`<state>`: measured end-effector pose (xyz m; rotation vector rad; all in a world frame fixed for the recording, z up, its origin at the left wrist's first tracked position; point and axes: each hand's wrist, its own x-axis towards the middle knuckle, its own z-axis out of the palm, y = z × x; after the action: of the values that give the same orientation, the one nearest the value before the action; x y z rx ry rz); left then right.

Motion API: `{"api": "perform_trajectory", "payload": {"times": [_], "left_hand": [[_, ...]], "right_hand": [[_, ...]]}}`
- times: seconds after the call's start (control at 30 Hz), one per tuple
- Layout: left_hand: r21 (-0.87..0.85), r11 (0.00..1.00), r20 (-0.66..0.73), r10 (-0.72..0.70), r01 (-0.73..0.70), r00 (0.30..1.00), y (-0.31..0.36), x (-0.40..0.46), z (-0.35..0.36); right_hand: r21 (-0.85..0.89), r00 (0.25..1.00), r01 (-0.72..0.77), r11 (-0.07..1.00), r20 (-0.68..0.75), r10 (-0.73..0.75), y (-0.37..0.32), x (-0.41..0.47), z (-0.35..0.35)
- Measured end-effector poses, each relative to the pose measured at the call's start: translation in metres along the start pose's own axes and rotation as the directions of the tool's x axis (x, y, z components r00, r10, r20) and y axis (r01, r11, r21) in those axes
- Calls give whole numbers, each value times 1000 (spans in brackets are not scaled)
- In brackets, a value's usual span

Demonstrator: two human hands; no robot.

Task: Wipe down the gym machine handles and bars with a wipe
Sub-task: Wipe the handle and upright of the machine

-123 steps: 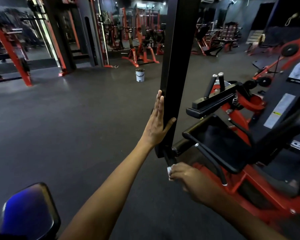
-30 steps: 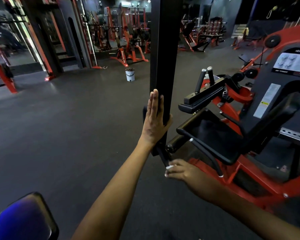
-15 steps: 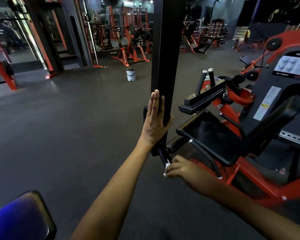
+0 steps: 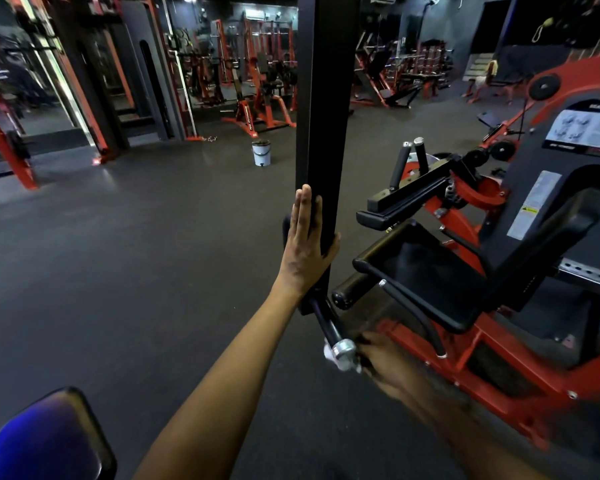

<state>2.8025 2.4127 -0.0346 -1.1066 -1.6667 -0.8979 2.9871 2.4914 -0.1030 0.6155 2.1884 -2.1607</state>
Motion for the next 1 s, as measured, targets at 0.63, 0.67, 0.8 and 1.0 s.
{"api": "perform_trajectory", "payload": {"times": [0.63,0.67,0.8,1.0], "left_hand": [[10,999,129,-51,50,990,-8,-12,-13],[95,995,115,-45,34,992,-8,-13,-13],[234,972,97,-21,-2,995,-8,-16,-14],[234,972,79,-29,10,996,-8,-16,-12]], "right_hand": [[-100,911,359,928,-179,-372,-44,47,18],[-194,897,379,905,-162,-411,-40,40,19],[-378,878,353,856,-183,-443,-6,1,1],[-481,806,460,746,-127,-579,-43,36,17]]}}
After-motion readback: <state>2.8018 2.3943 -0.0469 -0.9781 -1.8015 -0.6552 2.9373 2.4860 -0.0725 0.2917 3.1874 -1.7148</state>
